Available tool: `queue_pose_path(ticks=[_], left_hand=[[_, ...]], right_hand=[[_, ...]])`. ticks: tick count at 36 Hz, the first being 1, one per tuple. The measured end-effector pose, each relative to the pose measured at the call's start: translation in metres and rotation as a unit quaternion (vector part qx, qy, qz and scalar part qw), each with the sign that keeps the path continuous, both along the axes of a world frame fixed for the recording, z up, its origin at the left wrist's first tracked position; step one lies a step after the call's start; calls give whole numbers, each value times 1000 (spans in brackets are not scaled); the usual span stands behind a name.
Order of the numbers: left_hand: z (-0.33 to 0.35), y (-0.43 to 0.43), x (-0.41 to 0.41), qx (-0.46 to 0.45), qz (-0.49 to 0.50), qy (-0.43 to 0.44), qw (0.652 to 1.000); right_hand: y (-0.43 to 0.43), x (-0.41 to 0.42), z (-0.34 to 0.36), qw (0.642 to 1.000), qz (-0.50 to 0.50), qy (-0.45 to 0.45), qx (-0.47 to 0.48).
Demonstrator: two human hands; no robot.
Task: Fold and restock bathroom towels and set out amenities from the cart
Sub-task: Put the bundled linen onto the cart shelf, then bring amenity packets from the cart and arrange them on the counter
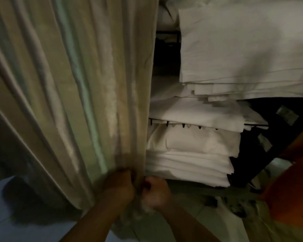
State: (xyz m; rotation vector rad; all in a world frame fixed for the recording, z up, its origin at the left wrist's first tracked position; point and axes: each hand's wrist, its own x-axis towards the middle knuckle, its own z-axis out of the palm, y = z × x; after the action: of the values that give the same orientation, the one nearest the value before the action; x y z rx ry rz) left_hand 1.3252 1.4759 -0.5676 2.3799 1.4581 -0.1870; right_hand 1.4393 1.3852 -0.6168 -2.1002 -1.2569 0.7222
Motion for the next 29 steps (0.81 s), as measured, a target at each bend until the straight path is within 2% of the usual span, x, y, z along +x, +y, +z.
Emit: queue_pose_path(ticks=[2,6,11,18,23,29], left_hand=[[15,-7,4,8,-5,-51,999],[79,-24,13,40,0,-185,982],[201,-39,13,28,-43,-261,964],[403,-70,-31,73,-23,-282,956],[532,-84,-65,178,9,-366,913],[658,-102,-118,244,48,-323,913]], right_hand=[[-4,6,28,997,-50,11,62],[-19,11,102,989,-87,32,113],[-39,8,227,986,-102,0,135],[-66,-23,443,986,-71,-30,149],[-84,-53,571,971,-90,-23,219],[-99,-84,682,968,-64,-64,236]])
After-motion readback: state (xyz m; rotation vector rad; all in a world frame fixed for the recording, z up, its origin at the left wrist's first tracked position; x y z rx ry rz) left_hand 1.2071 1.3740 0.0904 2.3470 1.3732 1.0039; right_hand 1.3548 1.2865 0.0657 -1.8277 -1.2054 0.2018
